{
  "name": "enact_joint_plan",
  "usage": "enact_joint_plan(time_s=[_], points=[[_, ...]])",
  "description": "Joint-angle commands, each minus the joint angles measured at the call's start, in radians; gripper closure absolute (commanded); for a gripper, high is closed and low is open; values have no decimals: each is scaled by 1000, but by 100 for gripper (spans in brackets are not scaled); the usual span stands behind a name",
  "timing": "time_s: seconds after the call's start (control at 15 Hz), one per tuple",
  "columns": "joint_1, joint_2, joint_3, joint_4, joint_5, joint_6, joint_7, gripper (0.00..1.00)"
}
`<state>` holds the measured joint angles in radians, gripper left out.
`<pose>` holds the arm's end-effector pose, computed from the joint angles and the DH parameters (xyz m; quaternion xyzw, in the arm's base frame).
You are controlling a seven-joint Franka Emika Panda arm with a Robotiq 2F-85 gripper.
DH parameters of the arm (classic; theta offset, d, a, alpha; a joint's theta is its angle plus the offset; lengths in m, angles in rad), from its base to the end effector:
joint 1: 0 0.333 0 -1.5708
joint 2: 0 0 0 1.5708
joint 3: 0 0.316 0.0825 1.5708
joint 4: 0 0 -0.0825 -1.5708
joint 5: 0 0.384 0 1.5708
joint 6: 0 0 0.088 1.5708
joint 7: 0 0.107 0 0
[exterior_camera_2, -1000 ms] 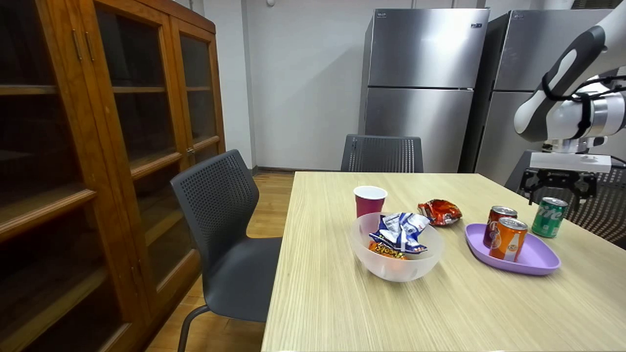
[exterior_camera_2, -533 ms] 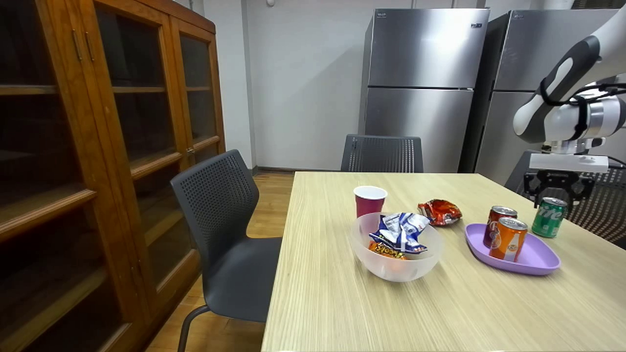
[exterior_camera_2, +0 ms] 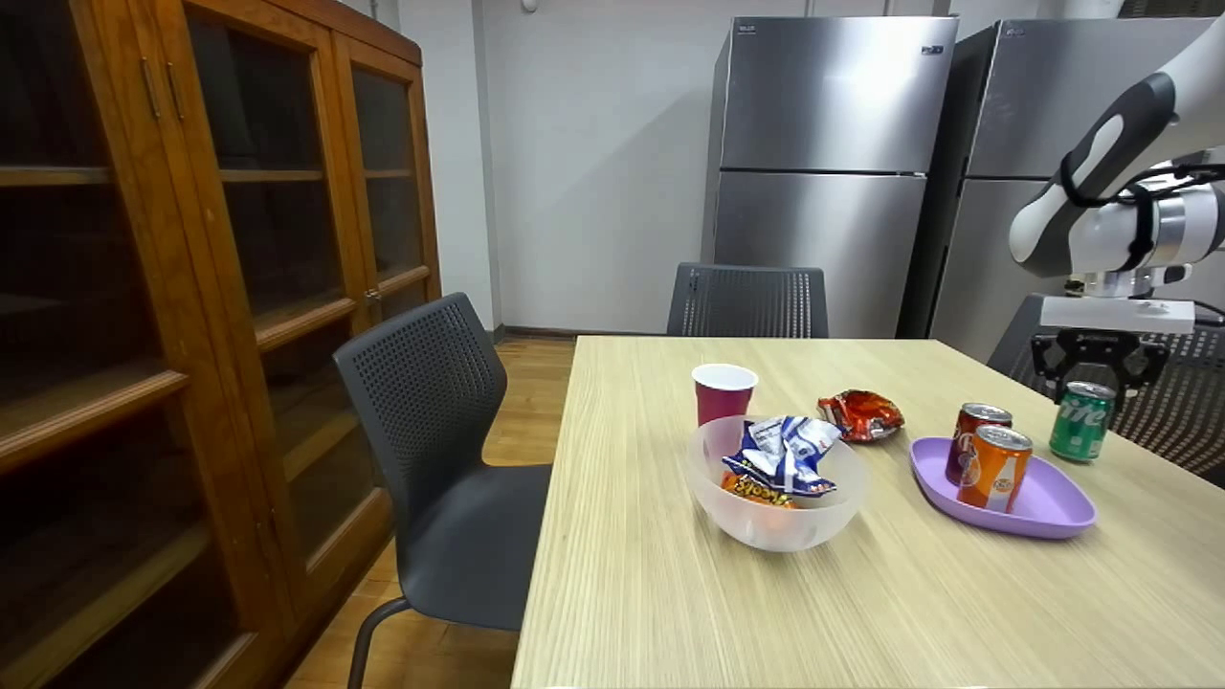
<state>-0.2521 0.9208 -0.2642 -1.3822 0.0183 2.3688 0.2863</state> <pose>0.6641 -0.3278 0.1783 0.9333 -0.3431 0.0355 0.1003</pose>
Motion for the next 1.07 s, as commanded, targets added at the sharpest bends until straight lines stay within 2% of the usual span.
enact_joint_plan(time_s=[0.0, 0.53, 1.0], points=[[5, -35, -9, -4, 7, -31, 30, 60], [42, -110, -34, -95, 7, -16, 131, 60], [118, -235, -66, -269, -13, 12, 225, 60]])
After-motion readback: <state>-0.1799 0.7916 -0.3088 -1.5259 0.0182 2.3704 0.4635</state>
